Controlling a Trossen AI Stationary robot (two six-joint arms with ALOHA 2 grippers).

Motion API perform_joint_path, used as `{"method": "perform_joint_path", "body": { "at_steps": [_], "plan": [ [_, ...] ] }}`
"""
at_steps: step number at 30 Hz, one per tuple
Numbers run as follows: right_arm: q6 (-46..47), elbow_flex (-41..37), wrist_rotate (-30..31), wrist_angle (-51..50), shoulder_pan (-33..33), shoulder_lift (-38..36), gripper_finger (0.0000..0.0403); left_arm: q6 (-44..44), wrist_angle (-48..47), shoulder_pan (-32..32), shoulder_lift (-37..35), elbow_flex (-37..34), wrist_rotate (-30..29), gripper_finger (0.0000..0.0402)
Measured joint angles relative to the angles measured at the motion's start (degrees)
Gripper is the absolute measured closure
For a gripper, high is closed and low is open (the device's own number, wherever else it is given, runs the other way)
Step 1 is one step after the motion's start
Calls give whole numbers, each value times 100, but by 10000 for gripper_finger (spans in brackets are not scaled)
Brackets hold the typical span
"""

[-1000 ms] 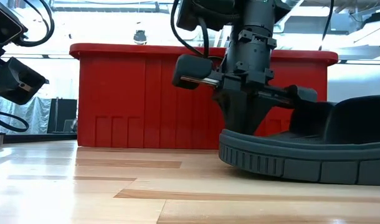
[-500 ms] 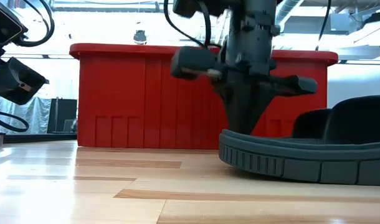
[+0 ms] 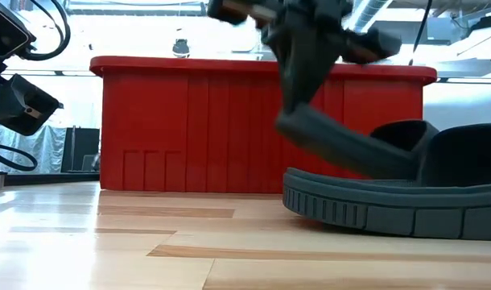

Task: Pick and place slides into bin
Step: Put the top black slide into the red bin

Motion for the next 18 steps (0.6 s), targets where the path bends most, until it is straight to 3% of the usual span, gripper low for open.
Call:
{"method": "perform_joint_path", "body": {
  "at_steps": [18],
  "plan": [
    [-904, 2088, 776, -1109, 411, -20, 402, 0, -2, 0, 1, 0, 1, 219]
  ]
}}
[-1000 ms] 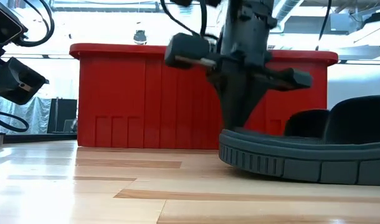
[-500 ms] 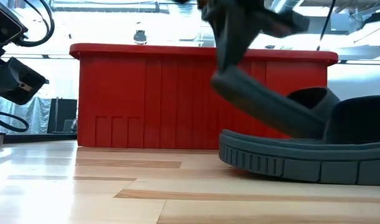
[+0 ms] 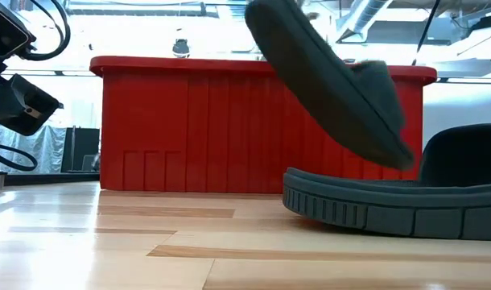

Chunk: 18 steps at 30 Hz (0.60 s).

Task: Pick and place slides into bin
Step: Put the top black slide into the red bin

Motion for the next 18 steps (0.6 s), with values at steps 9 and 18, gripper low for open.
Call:
{"method": "perform_joint_path", "body": {
  "at_steps": [9, 18],
  "plan": [
    [-1153, 963, 3, 185, 173, -76, 402, 0, 0, -2, -2, 0, 0, 219],
    [-2245, 938, -186, 876, 338, -699, 402, 0, 2, -2, 0, 0, 0, 219]
  ]
}}
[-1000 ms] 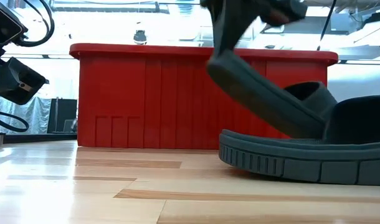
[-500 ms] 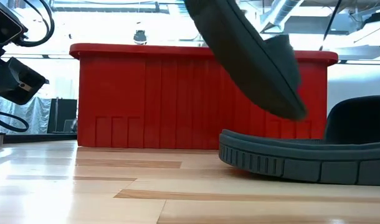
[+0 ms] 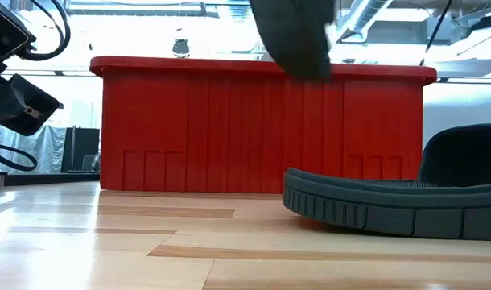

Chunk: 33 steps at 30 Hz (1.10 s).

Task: Pick and place slides into bin
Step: Put the top black slide into the red bin

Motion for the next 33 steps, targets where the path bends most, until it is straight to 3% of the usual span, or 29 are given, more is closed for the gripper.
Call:
{"method": "perform_joint_path", "body": {
  "at_steps": [8, 16, 24, 33],
  "plan": [
    [-1388, 0, -280, 1137, 0, -690, 402, 0, 0, 0, 0, 0, 0, 219],
    [-2546, 2, -286, 1140, -564, -1407, 402, 0, 0, 1, -1, 0, 0, 219],
    [-3172, 4, -825, 899, -2134, -1744, 402, 0, 0, 2, 0, 0, -1, 219],
    [-3059, 2, -1952, 339, -4180, -1289, 402, 0, 0, 2, -1, 0, 0, 219]
  ]
}}
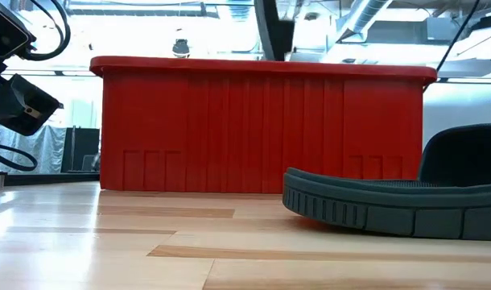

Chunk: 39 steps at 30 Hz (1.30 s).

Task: Pick and place slides into bin
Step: Put the top black slide into the red bin

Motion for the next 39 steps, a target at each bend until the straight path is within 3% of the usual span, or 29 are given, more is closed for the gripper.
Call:
{"method": "perform_joint_path", "body": {
  "at_steps": [5, 15, 26, 32, 39],
  "plan": [
    [162, 0, -431, -330, -801, 445, 403, 0, 0, -2, 1, 0, -2, 219],
    [132, 0, -429, -1091, -1757, 1429, 403, 0, 0, 0, -1, 0, 0, 219],
    [12, -2, 54, -1244, -2240, 2228, 403, 0, 1, 0, 1, 0, 0, 219],
    [14, -2, 623, -1527, -2377, 2263, 403, 0, 0, 0, 0, 0, 0, 219],
    [146, -1, 722, -1676, -2514, 2268, 403, 0, 0, -2, 1, 0, 0, 219]
  ]
}}
